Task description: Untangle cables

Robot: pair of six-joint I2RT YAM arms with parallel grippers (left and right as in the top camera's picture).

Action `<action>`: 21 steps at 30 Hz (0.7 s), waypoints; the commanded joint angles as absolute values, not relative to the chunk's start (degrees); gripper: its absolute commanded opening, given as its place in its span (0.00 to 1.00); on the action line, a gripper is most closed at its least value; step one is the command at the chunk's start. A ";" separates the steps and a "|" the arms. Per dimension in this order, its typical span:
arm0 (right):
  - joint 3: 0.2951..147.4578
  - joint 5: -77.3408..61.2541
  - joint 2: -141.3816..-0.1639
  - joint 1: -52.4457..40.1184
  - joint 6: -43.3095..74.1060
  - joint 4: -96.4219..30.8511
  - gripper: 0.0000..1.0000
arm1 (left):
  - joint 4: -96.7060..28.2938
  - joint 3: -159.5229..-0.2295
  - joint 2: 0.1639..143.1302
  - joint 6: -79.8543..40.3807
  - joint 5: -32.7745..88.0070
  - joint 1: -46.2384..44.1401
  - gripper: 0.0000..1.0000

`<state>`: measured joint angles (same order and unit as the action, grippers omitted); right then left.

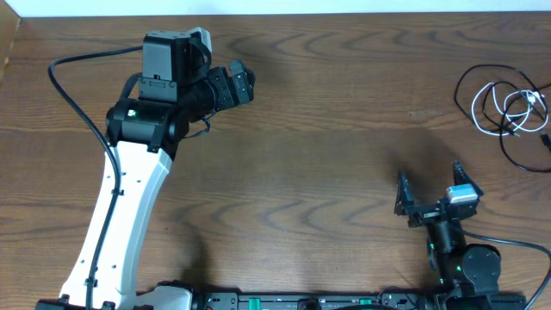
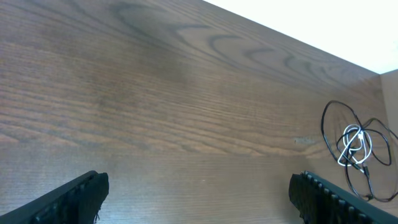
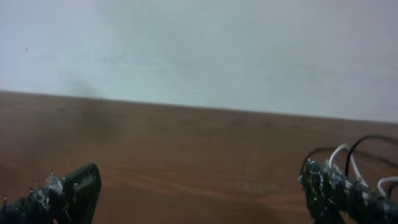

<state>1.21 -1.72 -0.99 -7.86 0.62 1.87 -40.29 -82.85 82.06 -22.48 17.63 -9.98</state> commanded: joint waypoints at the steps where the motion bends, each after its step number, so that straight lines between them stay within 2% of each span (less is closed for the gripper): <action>1: 0.32 -0.93 -0.27 -8.23 0.10 -1.58 0.99 | -40.32 -82.94 81.65 -22.13 17.04 -10.04 0.98; 3: 0.34 0.05 -0.30 -8.23 -0.12 -4.56 0.99 | -40.32 -82.94 81.65 -22.13 17.04 -10.07 0.98; 21: 0.34 0.01 -0.38 -8.19 -1.37 -4.34 0.99 | -40.32 -82.94 81.65 -22.13 17.04 -10.07 0.98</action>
